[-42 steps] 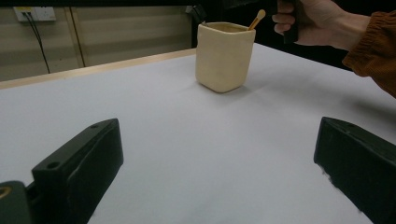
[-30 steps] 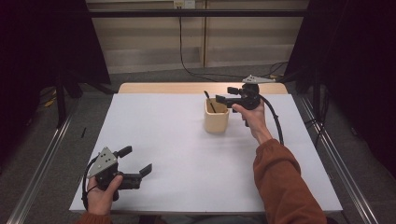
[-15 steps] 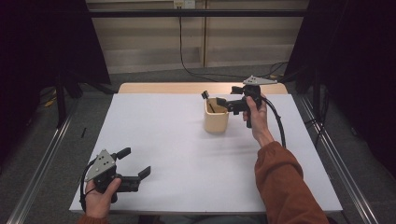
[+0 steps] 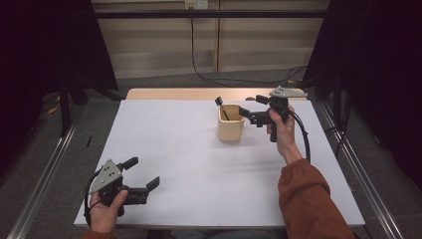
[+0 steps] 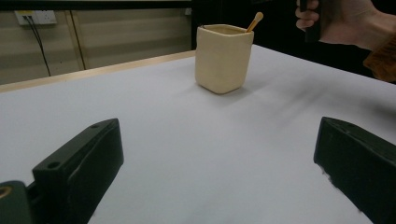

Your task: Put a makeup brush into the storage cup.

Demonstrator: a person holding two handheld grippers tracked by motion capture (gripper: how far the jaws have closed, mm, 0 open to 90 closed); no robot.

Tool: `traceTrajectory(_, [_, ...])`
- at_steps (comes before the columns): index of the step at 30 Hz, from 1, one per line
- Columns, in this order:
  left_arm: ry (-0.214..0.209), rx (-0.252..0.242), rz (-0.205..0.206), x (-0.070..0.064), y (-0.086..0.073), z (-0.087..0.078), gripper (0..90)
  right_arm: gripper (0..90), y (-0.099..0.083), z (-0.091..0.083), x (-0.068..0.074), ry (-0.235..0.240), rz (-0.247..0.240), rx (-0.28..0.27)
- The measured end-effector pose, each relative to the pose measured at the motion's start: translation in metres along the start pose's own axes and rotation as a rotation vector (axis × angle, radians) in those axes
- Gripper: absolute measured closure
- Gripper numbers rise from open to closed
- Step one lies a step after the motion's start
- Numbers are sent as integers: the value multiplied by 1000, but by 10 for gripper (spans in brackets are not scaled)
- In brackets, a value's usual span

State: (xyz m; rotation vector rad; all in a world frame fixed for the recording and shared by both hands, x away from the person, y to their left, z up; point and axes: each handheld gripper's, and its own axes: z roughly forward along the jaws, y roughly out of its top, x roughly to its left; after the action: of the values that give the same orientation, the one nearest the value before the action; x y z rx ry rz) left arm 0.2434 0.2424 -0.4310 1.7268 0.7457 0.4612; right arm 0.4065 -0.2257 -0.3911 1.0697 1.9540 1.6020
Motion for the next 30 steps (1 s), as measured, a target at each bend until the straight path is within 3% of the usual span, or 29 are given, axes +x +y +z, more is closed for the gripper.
traceTrajectory(17, [4,-4,0,-1,0,-1,14,23,-3,-46,7,-68,-43,-3])
traceTrajectory(25, [14,-4,-5,-1,0,-1,15,18,-12,-61,9,-120,-72,4])
traceTrajectory(30, [19,-6,-8,0,-1,-2,15,22,-21,-71,10,-124,-65,9])
